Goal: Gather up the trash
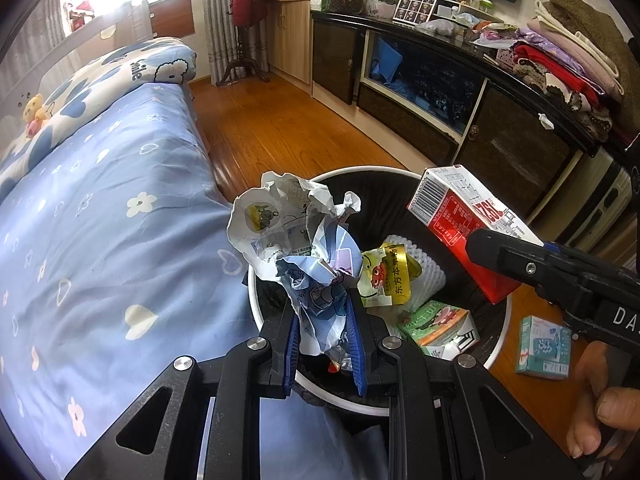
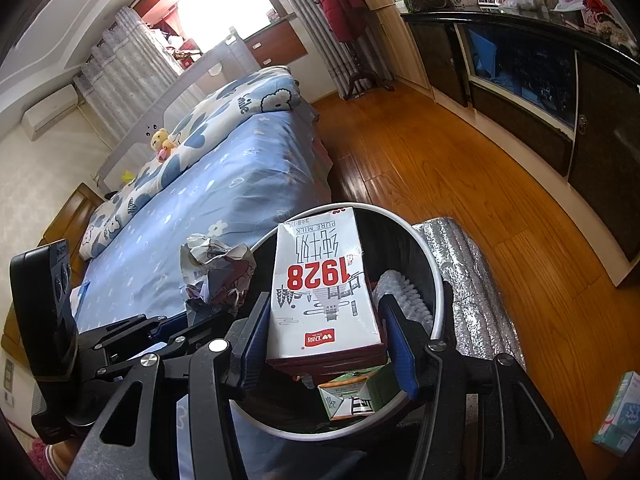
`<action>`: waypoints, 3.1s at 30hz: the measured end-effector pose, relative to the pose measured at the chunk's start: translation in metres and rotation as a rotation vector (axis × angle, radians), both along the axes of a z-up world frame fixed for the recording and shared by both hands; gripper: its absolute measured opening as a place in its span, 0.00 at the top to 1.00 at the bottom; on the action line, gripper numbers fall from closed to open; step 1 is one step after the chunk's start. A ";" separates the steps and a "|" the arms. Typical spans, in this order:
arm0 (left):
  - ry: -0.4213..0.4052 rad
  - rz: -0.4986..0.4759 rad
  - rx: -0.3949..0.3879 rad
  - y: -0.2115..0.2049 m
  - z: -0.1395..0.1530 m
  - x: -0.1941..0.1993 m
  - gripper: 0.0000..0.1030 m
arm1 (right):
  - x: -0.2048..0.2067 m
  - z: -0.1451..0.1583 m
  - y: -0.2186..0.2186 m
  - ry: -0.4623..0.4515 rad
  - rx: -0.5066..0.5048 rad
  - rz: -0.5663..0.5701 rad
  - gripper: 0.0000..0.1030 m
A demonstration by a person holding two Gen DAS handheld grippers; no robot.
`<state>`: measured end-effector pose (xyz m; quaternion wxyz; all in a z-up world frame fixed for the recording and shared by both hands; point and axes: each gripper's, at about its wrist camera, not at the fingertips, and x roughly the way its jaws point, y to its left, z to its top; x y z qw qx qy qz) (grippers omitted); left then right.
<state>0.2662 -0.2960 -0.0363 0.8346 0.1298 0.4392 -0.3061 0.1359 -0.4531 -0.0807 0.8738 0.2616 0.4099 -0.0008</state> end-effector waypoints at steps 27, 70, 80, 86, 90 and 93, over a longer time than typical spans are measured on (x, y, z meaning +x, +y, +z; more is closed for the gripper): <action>0.007 -0.011 0.001 0.002 -0.001 0.004 0.80 | 0.002 -0.004 0.000 0.008 -0.001 0.007 0.48; -0.173 0.306 -0.216 0.217 0.038 -0.137 0.27 | -0.077 0.062 0.095 -0.214 -0.048 -0.030 0.15; -0.322 0.424 -0.230 0.274 0.062 -0.224 0.24 | -0.099 0.090 0.153 -0.308 -0.128 0.059 0.14; -0.487 0.512 -0.246 0.285 0.082 -0.279 0.01 | -0.124 0.136 0.173 -0.480 -0.259 0.073 0.00; -0.569 0.563 -0.201 0.280 0.076 -0.306 0.00 | -0.130 0.135 0.191 -0.515 -0.347 0.062 0.00; -0.604 0.570 -0.175 0.272 0.067 -0.318 0.00 | -0.129 0.118 0.199 -0.512 -0.376 0.050 0.00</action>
